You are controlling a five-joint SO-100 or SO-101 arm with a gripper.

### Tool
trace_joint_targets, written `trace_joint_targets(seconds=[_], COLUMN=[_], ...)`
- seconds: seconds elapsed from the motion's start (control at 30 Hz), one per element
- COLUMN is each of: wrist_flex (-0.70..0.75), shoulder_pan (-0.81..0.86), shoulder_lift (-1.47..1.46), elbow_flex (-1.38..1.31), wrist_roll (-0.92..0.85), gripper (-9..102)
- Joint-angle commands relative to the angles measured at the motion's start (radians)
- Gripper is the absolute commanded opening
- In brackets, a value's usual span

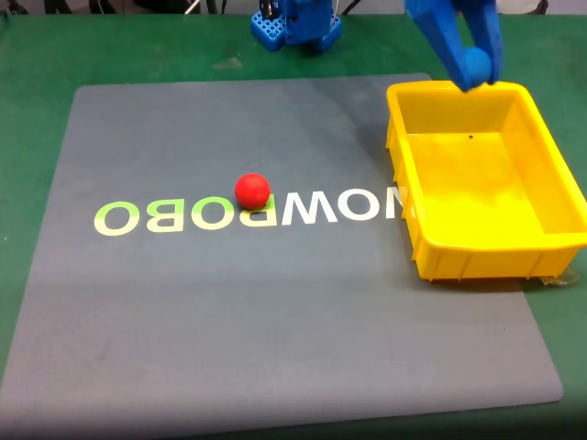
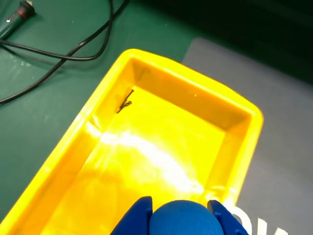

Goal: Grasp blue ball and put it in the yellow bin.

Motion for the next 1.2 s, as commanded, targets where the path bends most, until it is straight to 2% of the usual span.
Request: trace_joint_targets(seconds=[0.0, 0.3, 0.33, 0.4, 0.5, 0.9, 1.17], wrist_flex=[-0.052, -0.081, -0.081, -0.081, -0.081, -0.046, 0.048], shoulder_pan=[-0.023, -0.029, -0.029, -0.029, -0.028, -0.014, 0.066], shoulder_lift=[-0.023, -0.078, -0.078, -0.078, -0.075, -0.011, 0.219], elbow_flex=[-0.087, -0.121, -0.123, -0.127, -0.130, -0.129, -0.015], wrist_roll=[0.018, 0.037, 0.041, 0.057, 0.077, 0.104, 0.123], gripper=[0, 1, 6, 24, 33, 34, 33])
